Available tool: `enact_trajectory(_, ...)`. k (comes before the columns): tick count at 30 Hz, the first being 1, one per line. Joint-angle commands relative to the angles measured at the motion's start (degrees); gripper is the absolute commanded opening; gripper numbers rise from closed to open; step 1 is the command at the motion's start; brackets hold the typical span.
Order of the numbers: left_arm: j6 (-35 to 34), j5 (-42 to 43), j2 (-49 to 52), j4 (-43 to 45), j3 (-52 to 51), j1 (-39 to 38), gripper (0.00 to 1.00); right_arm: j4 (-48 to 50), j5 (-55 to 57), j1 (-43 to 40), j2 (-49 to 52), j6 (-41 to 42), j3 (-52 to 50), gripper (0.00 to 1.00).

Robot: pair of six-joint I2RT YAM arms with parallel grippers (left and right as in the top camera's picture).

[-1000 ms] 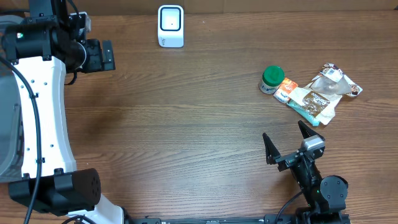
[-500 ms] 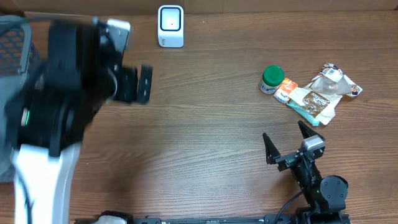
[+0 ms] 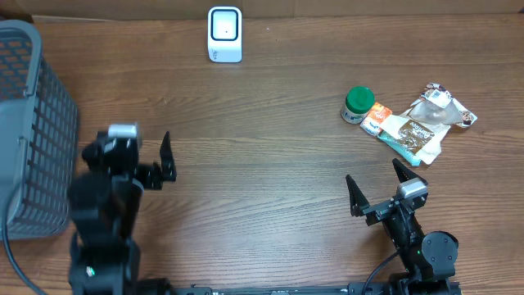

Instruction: Scan the item barcode

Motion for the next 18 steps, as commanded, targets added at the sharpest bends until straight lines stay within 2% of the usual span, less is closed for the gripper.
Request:
enact_trajectory(1,0.0,2.1,-8.6,5.9,-10.4,2.1,0.99,0.3,-0.3,-0.2,-0.6,0.3,-0.6,1.0)
enact_trajectory(7,0.8,-1.5,-19.8,13.3,-22.3,2.1,1.0,0.3,-0.3,-0.2,-0.6,0.3,-0.6,1.0)
enact_trajectory(14,4.6,-8.7,-29.2,13.2,-30.5,2.1,0.99,0.3,-0.3,-0.2,-0.6,0.3,-0.6,1.0)
enact_trajectory(18,6.4,-9.9,-33.9,12.9,-33.6,2.1,1.0,0.3,-0.3,-0.2,-0.6,0.3,-0.6,1.0)
